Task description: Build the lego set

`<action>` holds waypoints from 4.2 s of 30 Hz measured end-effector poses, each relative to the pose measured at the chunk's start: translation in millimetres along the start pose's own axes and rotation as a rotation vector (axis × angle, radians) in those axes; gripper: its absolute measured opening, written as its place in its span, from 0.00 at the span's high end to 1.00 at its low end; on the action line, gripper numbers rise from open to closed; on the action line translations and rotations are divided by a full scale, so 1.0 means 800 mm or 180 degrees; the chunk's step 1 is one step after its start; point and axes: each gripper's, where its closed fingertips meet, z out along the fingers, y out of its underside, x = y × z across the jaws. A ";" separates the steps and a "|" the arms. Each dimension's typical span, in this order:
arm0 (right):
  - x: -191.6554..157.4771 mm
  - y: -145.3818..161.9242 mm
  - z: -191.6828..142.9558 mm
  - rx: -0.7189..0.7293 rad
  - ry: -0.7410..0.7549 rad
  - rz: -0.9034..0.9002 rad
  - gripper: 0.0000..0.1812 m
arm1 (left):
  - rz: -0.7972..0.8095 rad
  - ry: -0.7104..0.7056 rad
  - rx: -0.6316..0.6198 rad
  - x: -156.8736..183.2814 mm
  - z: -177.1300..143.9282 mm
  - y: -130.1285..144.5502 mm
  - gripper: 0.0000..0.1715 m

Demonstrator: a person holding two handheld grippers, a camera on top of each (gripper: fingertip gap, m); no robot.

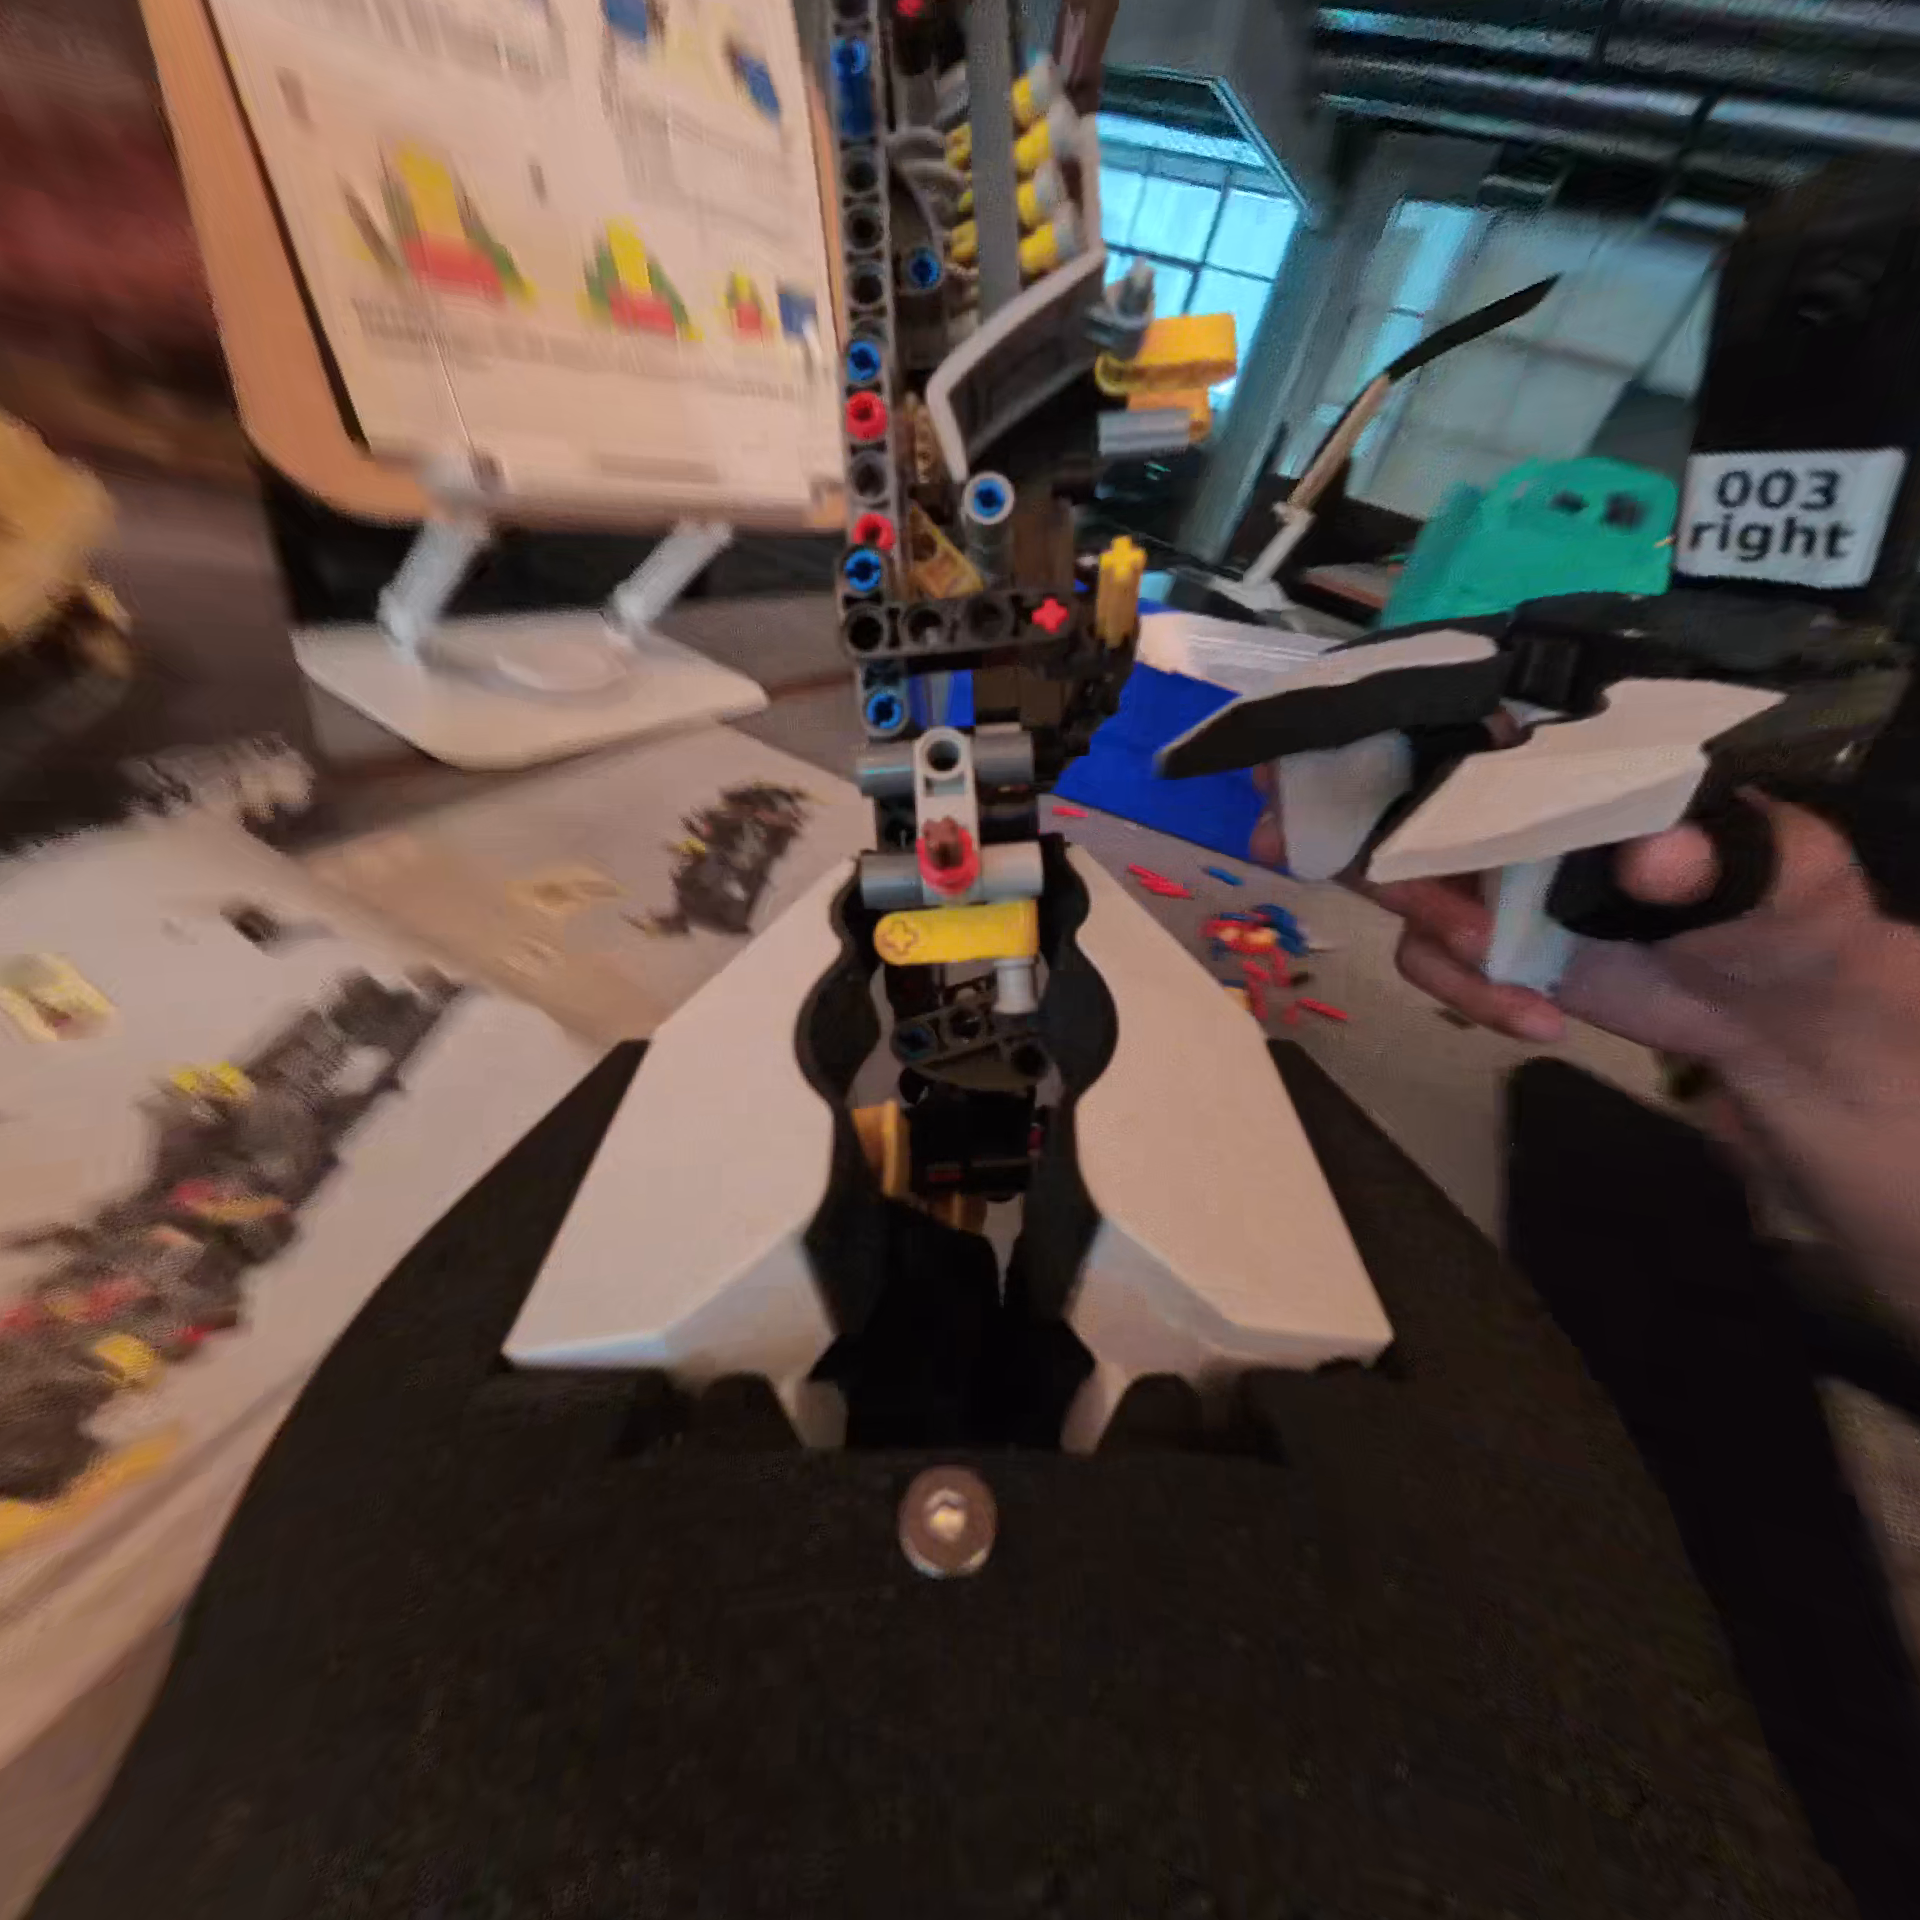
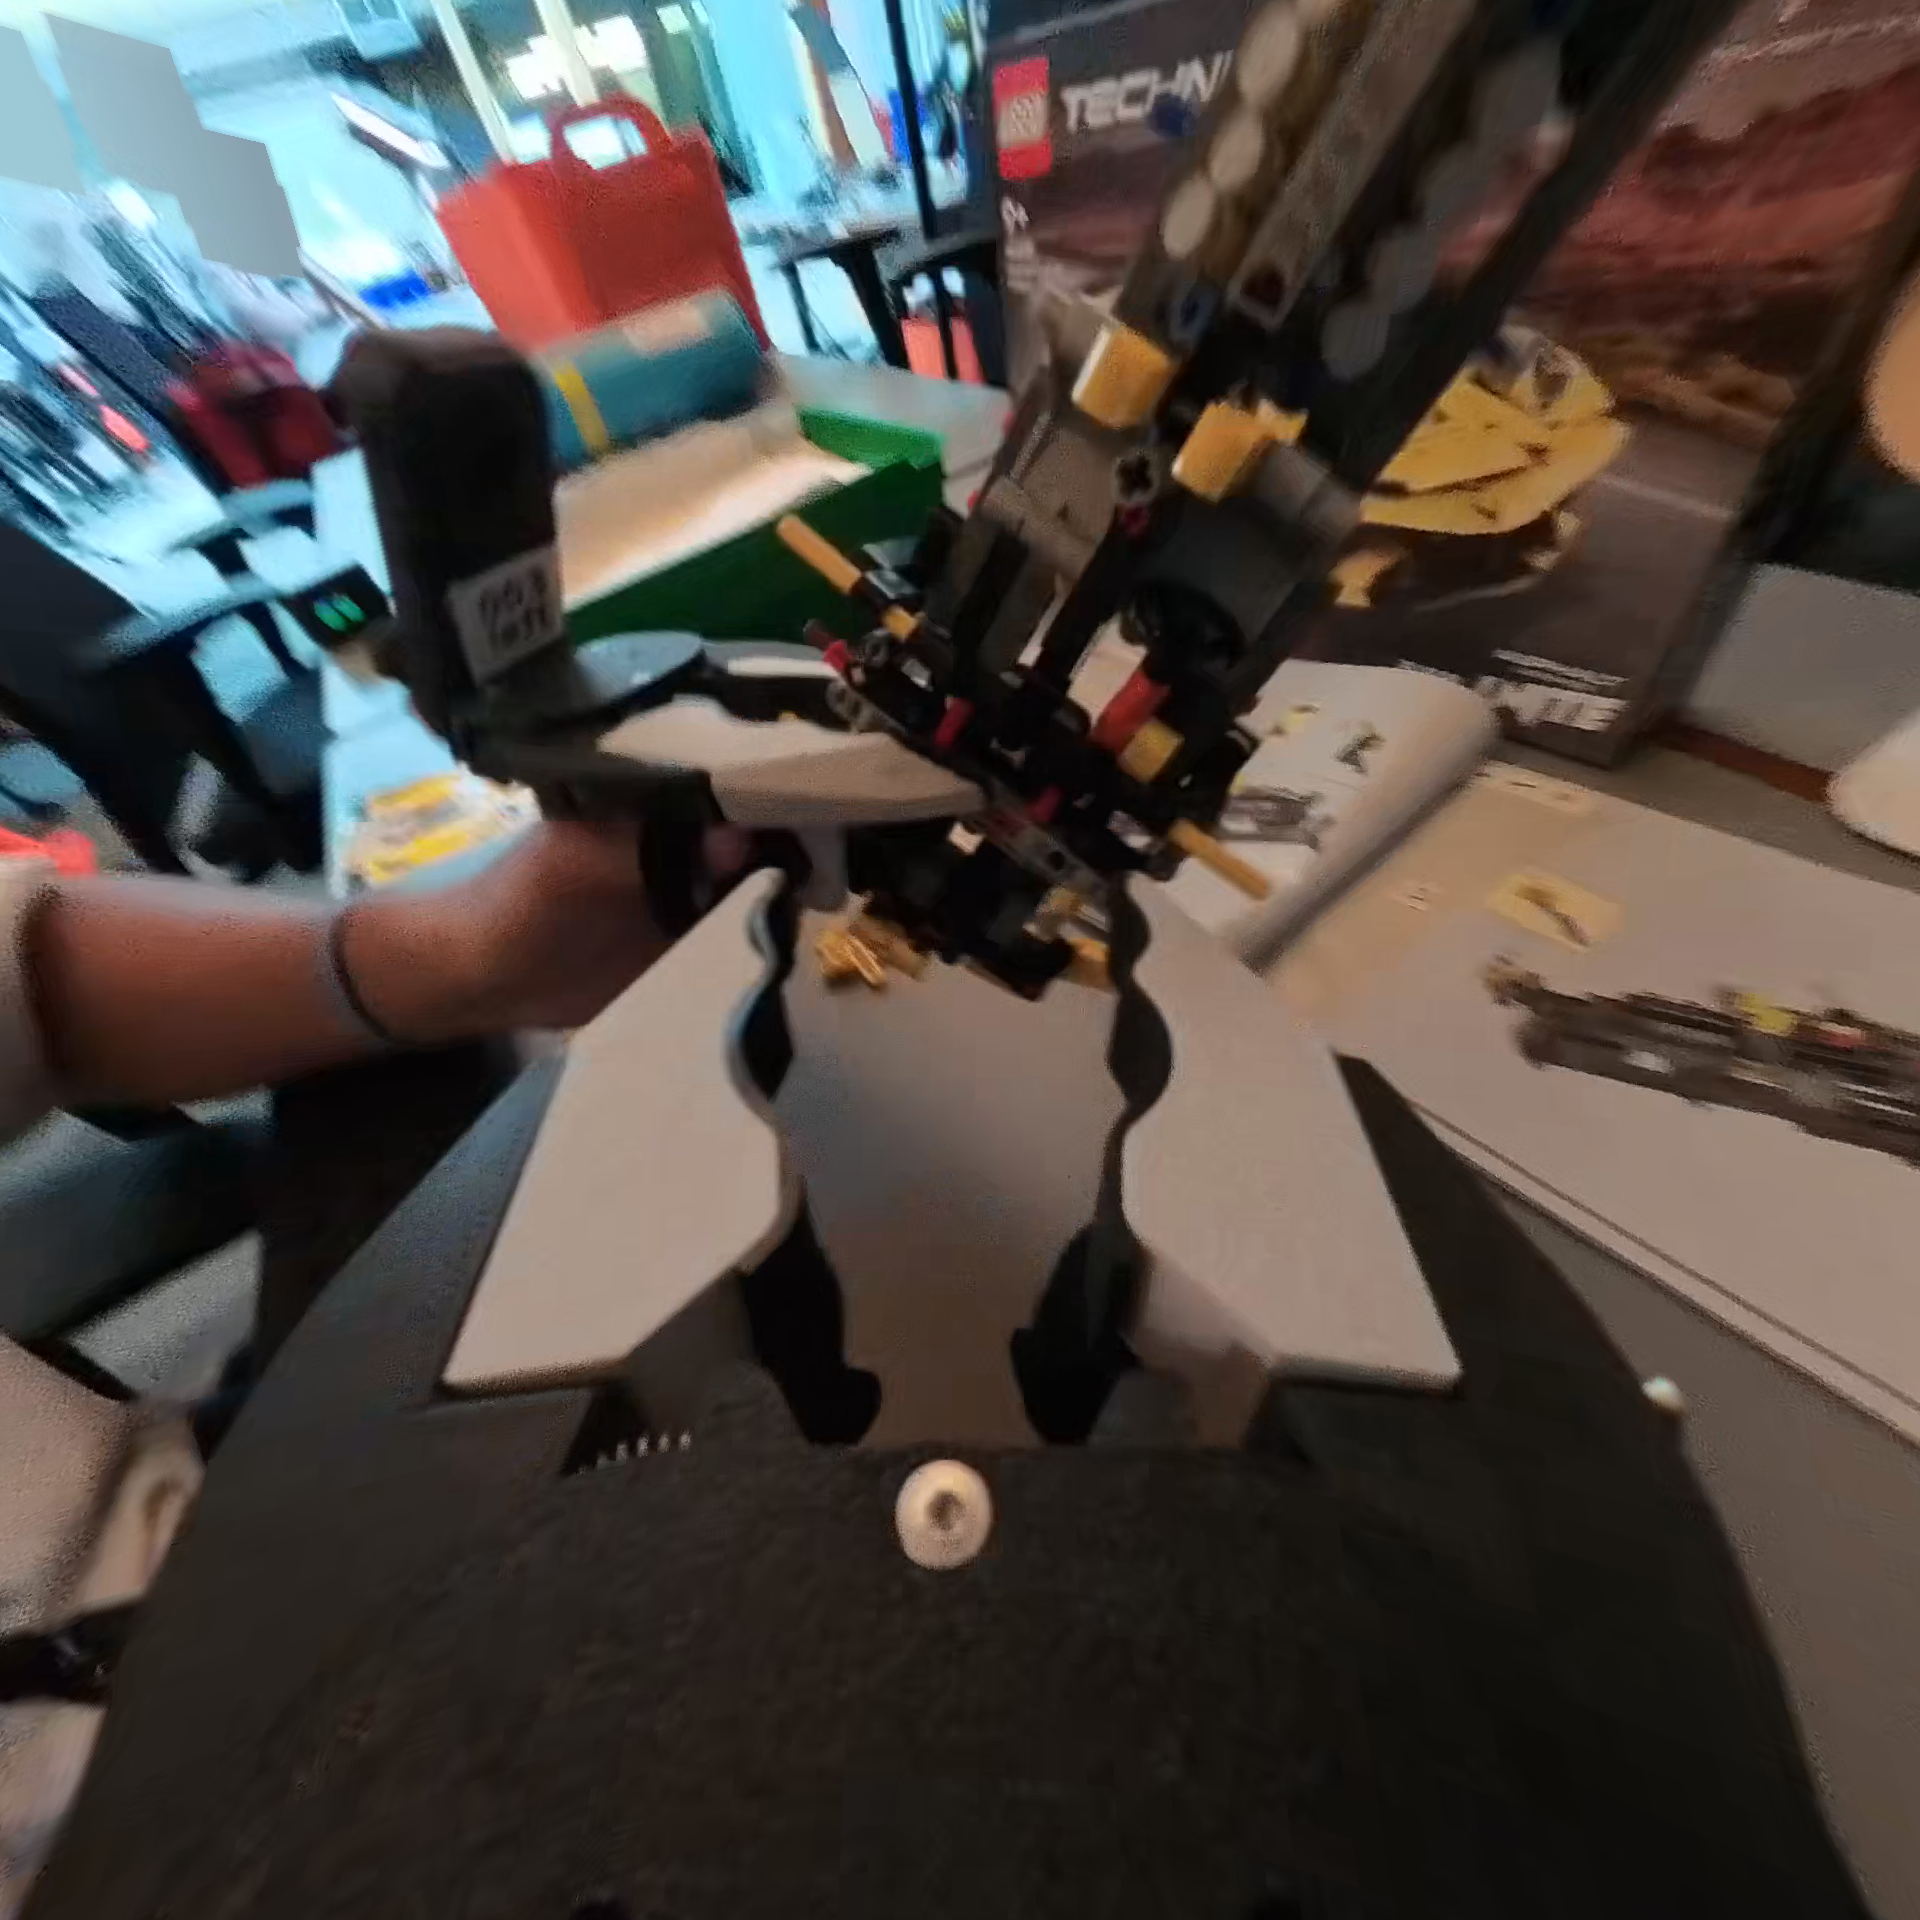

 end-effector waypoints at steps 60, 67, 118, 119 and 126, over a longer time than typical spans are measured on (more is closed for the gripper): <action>-0.008 0.157 0.010 -0.1270 -0.0865 -0.1252 0.97 | 0.1908 0.1874 -0.1995 0.061 -0.012 0.157 0.98; -0.007 0.159 0.010 -0.1416 -0.0815 -0.1290 0.97 | 0.2093 0.2019 -0.2278 0.065 -0.008 0.159 0.97; 0.010 0.166 -0.024 -0.1193 -0.0829 -0.1073 0.96 | 0.1803 0.1861 -0.2111 0.054 -0.025 0.151 0.99; 0.010 0.166 -0.024 -0.1194 -0.0819 -0.1046 0.96 | 0.1785 0.1858 -0.2127 0.054 -0.026 0.151 0.99; 0.009 0.166 -0.023 -0.1199 -0.0781 -0.1023 0.96 | 0.1783 0.1839 -0.2155 0.055 -0.026 0.154 0.99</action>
